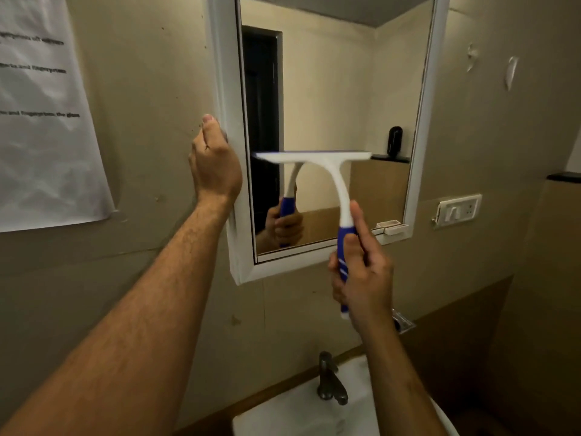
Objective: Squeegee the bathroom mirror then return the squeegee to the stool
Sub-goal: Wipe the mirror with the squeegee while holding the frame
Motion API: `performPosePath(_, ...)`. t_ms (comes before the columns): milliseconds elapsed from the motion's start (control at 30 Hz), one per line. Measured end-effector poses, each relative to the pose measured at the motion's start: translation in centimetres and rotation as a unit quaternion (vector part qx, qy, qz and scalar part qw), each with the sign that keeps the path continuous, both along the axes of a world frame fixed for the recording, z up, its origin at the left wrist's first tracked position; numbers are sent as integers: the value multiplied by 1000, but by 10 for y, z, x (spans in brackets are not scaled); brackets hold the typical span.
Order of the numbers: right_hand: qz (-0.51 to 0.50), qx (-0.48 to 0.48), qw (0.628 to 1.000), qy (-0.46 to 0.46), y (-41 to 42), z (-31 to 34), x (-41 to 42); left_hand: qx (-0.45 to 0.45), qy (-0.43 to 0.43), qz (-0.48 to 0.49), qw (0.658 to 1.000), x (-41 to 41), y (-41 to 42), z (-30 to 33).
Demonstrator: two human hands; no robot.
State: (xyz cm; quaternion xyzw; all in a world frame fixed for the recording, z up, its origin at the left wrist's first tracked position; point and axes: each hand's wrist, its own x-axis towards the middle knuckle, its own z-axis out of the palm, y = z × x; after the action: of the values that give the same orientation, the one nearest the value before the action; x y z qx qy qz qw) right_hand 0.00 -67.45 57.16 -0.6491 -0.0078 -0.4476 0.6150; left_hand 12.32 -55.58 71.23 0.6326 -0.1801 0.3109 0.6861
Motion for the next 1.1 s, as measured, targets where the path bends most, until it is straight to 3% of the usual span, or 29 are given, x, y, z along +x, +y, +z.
performPosePath(100, 15, 14, 1000, -9, 8, 7, 6, 27, 5, 32, 999, 4, -2, 1)
performPosePath(367, -12, 23, 999, 47, 5, -78, -2, 61, 55, 74, 994, 34, -6, -5)
performPosePath(533, -10, 9, 1000, 28, -5, -46, -4, 60, 25, 71, 995, 24, -3, -4)
performPosePath(667, 5, 8, 1000, 6, -11, -16, 3, 67, 53, 75, 994, 25, -3, -3)
performPosePath(933, -31, 41, 997, 59, -18, -81, -15, 58, 29, 61, 996, 28, -4, -5)
performPosePath(1100, -66, 41, 997, 9, -47, -23, -12, 82, 32, 94, 992, 34, -3, -6)
